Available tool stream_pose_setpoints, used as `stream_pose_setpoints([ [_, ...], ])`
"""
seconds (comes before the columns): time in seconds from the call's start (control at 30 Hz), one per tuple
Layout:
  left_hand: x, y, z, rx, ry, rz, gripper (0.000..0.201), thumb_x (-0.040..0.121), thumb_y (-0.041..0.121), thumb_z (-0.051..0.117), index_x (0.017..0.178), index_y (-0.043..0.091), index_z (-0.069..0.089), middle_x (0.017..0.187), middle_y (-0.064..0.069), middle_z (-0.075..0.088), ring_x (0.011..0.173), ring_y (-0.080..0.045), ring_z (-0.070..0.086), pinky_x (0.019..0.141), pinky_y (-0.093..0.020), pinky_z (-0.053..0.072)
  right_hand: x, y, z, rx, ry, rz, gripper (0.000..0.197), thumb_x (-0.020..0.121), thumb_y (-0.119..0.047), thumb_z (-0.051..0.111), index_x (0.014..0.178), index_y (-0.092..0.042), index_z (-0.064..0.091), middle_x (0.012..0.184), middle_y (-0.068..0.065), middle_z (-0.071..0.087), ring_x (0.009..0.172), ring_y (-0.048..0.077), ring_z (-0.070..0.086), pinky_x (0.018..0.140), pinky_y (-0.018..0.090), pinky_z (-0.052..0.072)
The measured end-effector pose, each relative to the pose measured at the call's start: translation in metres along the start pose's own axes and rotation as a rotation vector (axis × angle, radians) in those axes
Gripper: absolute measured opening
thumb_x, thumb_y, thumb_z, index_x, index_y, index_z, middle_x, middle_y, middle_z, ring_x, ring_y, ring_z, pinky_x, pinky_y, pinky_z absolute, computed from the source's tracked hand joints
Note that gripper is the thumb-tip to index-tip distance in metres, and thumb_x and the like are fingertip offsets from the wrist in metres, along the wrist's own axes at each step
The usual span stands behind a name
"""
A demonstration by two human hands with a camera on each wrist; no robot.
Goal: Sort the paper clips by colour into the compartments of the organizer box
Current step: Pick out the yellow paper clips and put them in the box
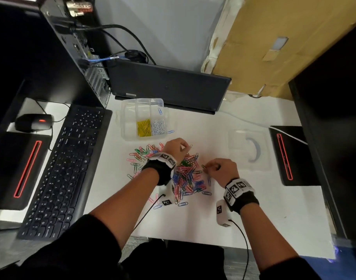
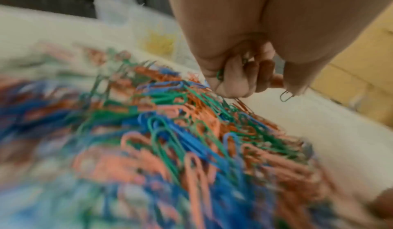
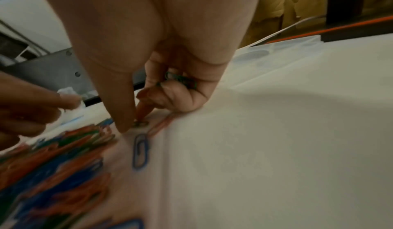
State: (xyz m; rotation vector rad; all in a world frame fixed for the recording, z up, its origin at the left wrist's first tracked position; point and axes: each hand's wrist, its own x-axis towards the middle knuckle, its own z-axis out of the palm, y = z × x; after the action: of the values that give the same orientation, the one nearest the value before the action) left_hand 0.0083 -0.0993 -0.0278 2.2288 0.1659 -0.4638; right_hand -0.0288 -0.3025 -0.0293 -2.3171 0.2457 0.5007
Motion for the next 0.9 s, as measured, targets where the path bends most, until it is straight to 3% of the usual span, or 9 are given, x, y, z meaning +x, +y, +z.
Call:
stream_pose_setpoints([
  [0.1,-0.006,-0.005,-0.004,-0.242,-0.074,-0.15,0.018,0.096,0.031,0.05,0.09,0.015,0.056,0.077,0.002,0.051,0.07,-0.018,0.048,0.067,-0.031,0.04,0.0,-0.001,0.008,-0.078,-0.03,-0.027,0.008,0.078,-0.023,0.081,0.081,-0.016,0.077,0.063,-0.012,0.061,0.061,0.0,0.055,0.056,0.005,0.038],
  [0.17,-0.01,-0.011,-0.01,-0.506,-0.123,-0.248,0.023,0.093,0.024,0.043,0.07,0.021,0.04,0.065,0.002,0.037,0.057,-0.017,0.031,0.056,-0.028,0.028,0.0,-0.003,0.01,-0.101,-0.041,-0.051,0.008,0.083,-0.022,0.077,0.081,-0.015,0.075,0.062,-0.014,0.058,0.06,-0.003,0.051,0.054,0.003,0.035],
  [0.23,-0.017,-0.017,-0.017,-0.659,-0.118,-0.272,0.029,0.095,0.018,0.037,0.068,0.021,0.027,0.06,0.003,0.027,0.05,-0.014,0.02,0.048,-0.024,0.018,-0.001,-0.007,0.011,-0.055,-0.054,-0.062,0.012,0.086,-0.024,0.073,0.077,-0.016,0.072,0.064,-0.012,0.061,0.061,-0.001,0.053,0.056,0.004,0.039],
  [0.33,-0.032,-0.027,-0.028,-0.772,-0.115,-0.256,0.035,0.104,0.025,0.038,0.069,0.02,0.031,0.057,0.004,0.025,0.047,-0.011,0.018,0.043,-0.021,0.016,-0.006,-0.014,0.013,0.415,-0.157,0.071,0.011,0.09,-0.015,0.07,0.081,-0.008,0.072,0.065,0.001,0.062,0.059,0.015,0.052,0.056,0.017,0.045],
  [0.43,-0.044,-0.043,-0.035,-0.777,-0.072,-0.228,0.033,0.103,0.023,0.042,0.073,0.017,0.032,0.057,0.001,0.033,0.046,-0.011,0.024,0.04,-0.019,0.019,-0.015,-0.025,0.016,0.955,-0.305,0.239,0.015,0.094,-0.003,0.06,0.106,0.001,0.068,0.075,0.007,0.059,0.064,0.014,0.051,0.053,0.019,0.044],
  [0.57,-0.063,-0.064,-0.043,-0.709,-0.016,-0.225,0.021,0.101,0.002,0.037,0.087,0.016,0.038,0.06,-0.005,0.046,0.046,-0.012,0.03,0.038,-0.019,0.023,-0.024,-0.042,0.027,1.194,-0.457,0.296,0.029,0.098,-0.012,0.054,0.121,0.003,0.062,0.079,0.005,0.06,0.07,0.013,0.056,0.057,0.02,0.051],
  [0.73,-0.08,-0.087,-0.06,-0.809,0.01,-0.343,0.022,0.1,0.006,0.03,0.091,0.017,0.048,0.064,-0.002,0.021,0.044,-0.012,0.022,0.036,-0.016,0.021,-0.031,-0.058,0.054,0.835,-0.407,0.226,0.02,0.095,-0.021,0.063,0.093,-0.003,0.07,0.068,0.002,0.059,0.061,0.015,0.052,0.05,0.021,0.045],
  [0.83,-0.096,-0.103,-0.066,-0.479,0.151,-0.24,0.02,0.1,0.011,0.044,0.088,0.02,0.058,0.061,-0.006,0.045,0.047,-0.017,0.038,0.04,-0.018,0.031,-0.029,-0.07,0.072,0.296,-0.251,-0.107,0.007,0.086,-0.022,0.075,0.086,-0.016,0.076,0.064,-0.011,0.06,0.061,0.006,0.053,0.058,0.018,0.044],
  [0.9,-0.105,-0.115,-0.07,-0.252,0.205,-0.216,0.014,0.091,0.014,0.058,0.086,0.025,0.064,0.073,-0.003,0.059,0.06,-0.018,0.052,0.053,-0.021,0.041,-0.029,-0.083,0.08,0.054,-0.19,-0.284,0.004,0.079,-0.022,0.08,0.082,-0.021,0.077,0.056,-0.018,0.055,0.052,-0.005,0.05,0.055,0.009,0.04],
])
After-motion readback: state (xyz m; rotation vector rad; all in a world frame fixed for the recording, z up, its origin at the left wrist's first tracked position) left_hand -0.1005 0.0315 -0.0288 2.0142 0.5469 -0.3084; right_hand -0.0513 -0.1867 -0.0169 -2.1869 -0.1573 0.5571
